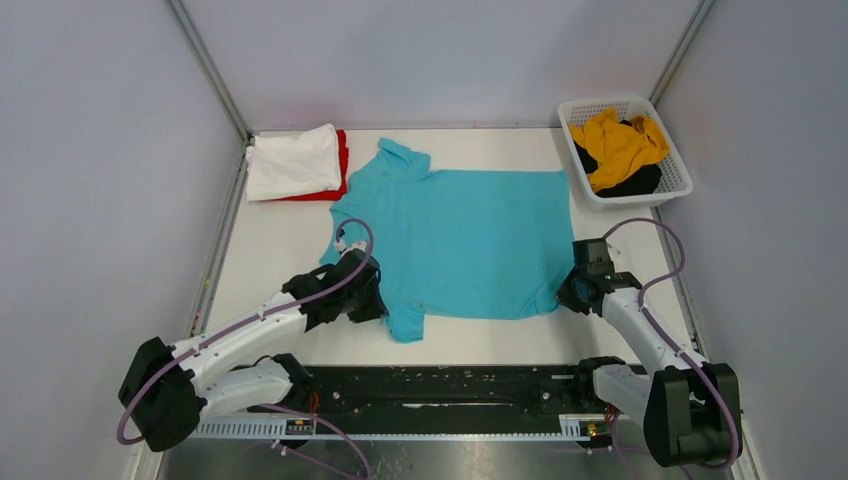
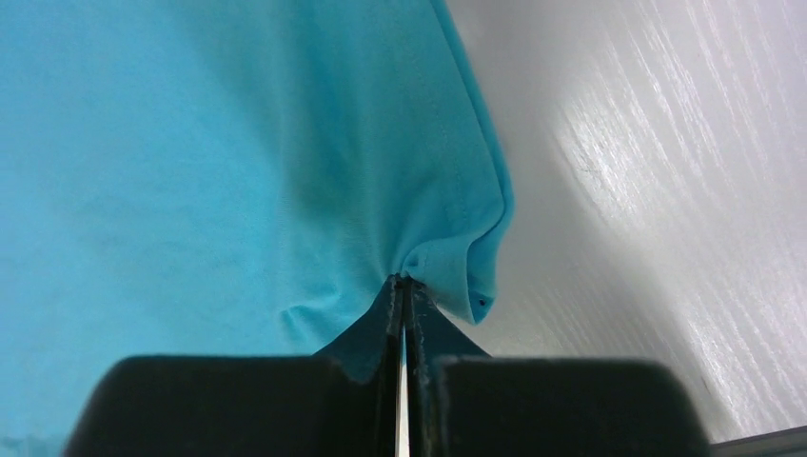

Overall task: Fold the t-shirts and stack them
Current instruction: Grab the side of the flattened tshirt closest away from the robot with both arms, then fold the flattened tshirt in 1/3 of the way

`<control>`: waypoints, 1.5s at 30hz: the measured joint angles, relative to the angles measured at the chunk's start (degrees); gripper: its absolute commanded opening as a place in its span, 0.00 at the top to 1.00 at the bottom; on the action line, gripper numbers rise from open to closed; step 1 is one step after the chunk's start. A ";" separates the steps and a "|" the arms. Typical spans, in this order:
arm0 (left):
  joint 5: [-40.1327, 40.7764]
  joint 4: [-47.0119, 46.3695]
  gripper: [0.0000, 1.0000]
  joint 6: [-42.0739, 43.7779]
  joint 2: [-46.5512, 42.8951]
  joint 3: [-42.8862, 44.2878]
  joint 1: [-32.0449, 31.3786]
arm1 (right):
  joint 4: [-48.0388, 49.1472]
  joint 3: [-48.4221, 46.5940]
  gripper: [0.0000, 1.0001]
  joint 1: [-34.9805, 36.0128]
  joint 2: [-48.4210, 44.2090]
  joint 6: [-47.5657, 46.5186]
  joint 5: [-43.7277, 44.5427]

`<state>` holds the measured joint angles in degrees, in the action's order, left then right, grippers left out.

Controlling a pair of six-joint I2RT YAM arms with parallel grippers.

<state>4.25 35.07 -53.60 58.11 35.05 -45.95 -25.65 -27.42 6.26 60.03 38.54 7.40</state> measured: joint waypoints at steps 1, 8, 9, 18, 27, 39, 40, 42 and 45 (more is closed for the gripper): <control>-0.83 -0.59 1.00 0.74 0.83 0.94 1.40 | -0.68 -0.83 1.00 0.00 0.00 -0.52 -0.13; -4.81 -3.56 1.00 4.07 5.84 9.38 10.51 | -3.89 -7.76 1.00 0.00 1.46 -2.80 -1.01; -5.20 -3.85 1.00 4.17 6.51 10.54 11.76 | -4.33 -9.01 1.00 0.00 1.90 -2.99 -0.92; -9.01 -6.60 1.00 4.33 18.34 20.63 22.95 | -7.54 -17.70 1.00 -0.17 6.54 -4.35 1.16; -9.18 -6.58 1.00 6.08 30.40 32.28 27.41 | -9.29 -25.59 1.00 -1.46 14.34 -5.16 2.23; -3.32 -4.76 0.98 8.07 37.31 40.44 30.12 | -9.25 -34.88 0.87 -2.91 26.38 -5.57 2.67; -2.71 -4.70 0.86 8.33 38.66 41.92 30.34 | -9.22 -35.78 0.78 -3.02 27.47 -5.64 2.91; -1.92 -4.33 0.56 9.27 42.07 45.40 30.64 | -9.29 -37.68 0.55 -3.23 29.70 -5.88 3.61; -1.03 -2.62 0.03 10.64 49.46 53.64 30.93 | -9.14 -41.55 0.20 -3.63 33.44 -6.99 4.46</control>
<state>3.22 32.45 -42.96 107.57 88.68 -15.03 -34.79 -68.97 2.63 93.47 31.55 11.86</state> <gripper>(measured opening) 0.584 0.546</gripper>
